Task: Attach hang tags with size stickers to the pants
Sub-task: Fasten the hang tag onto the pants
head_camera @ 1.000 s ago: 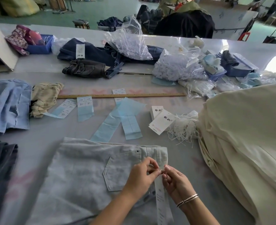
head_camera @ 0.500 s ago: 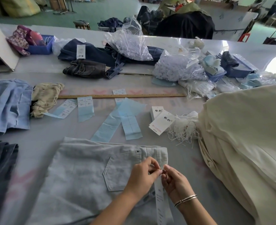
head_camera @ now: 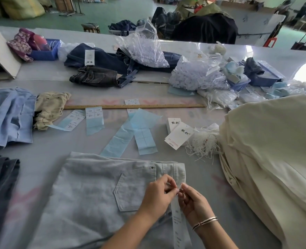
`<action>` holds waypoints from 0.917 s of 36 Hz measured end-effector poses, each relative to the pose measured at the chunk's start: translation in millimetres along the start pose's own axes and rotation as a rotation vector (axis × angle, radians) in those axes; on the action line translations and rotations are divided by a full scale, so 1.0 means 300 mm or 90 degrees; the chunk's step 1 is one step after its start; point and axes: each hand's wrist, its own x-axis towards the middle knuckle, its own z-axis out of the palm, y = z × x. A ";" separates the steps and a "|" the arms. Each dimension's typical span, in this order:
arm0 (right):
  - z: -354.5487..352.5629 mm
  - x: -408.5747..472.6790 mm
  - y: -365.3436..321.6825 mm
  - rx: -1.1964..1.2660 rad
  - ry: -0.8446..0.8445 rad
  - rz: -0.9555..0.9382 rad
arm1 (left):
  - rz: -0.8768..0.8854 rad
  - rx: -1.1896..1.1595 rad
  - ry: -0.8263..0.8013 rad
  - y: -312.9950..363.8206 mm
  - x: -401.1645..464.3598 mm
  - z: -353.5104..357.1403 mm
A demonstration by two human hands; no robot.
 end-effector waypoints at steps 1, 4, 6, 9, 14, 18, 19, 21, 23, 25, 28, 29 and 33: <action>-0.001 0.002 0.002 0.002 0.004 0.001 | -0.001 0.002 0.000 -0.001 0.000 0.000; 0.000 0.002 0.005 -0.007 0.006 0.006 | 0.002 0.005 0.002 -0.004 0.002 -0.002; -0.003 0.003 0.007 -0.014 0.002 0.004 | 0.006 0.006 0.001 -0.002 0.001 -0.002; -0.004 0.008 0.009 -0.018 0.002 0.006 | 0.008 0.002 0.001 0.000 0.001 -0.002; 0.002 0.009 0.003 -0.007 0.007 0.052 | 0.040 0.041 -0.001 0.000 0.001 -0.002; 0.004 0.007 -0.005 -0.001 0.008 0.091 | 0.060 0.071 0.004 -0.003 0.007 -0.008; 0.006 0.005 -0.007 0.000 0.005 0.104 | 0.059 0.069 0.002 -0.004 0.009 -0.009; 0.010 0.000 -0.013 -0.002 -0.006 0.132 | 0.054 0.059 -0.005 -0.004 0.012 -0.011; 0.013 -0.003 -0.022 -0.021 -0.019 0.160 | 0.048 0.047 -0.014 -0.005 0.013 -0.011; 0.014 -0.004 -0.039 -0.045 -0.032 0.186 | 0.046 0.035 -0.021 -0.008 0.013 -0.010; 0.023 -0.011 -0.068 -0.065 -0.039 0.212 | 0.058 0.022 -0.007 -0.011 0.014 0.000; 0.030 -0.015 -0.074 -0.071 -0.034 0.214 | 0.061 0.017 0.001 -0.011 0.017 0.004; 0.042 -0.020 -0.074 -0.056 0.012 0.177 | 0.034 0.032 -0.021 -0.035 0.037 -0.012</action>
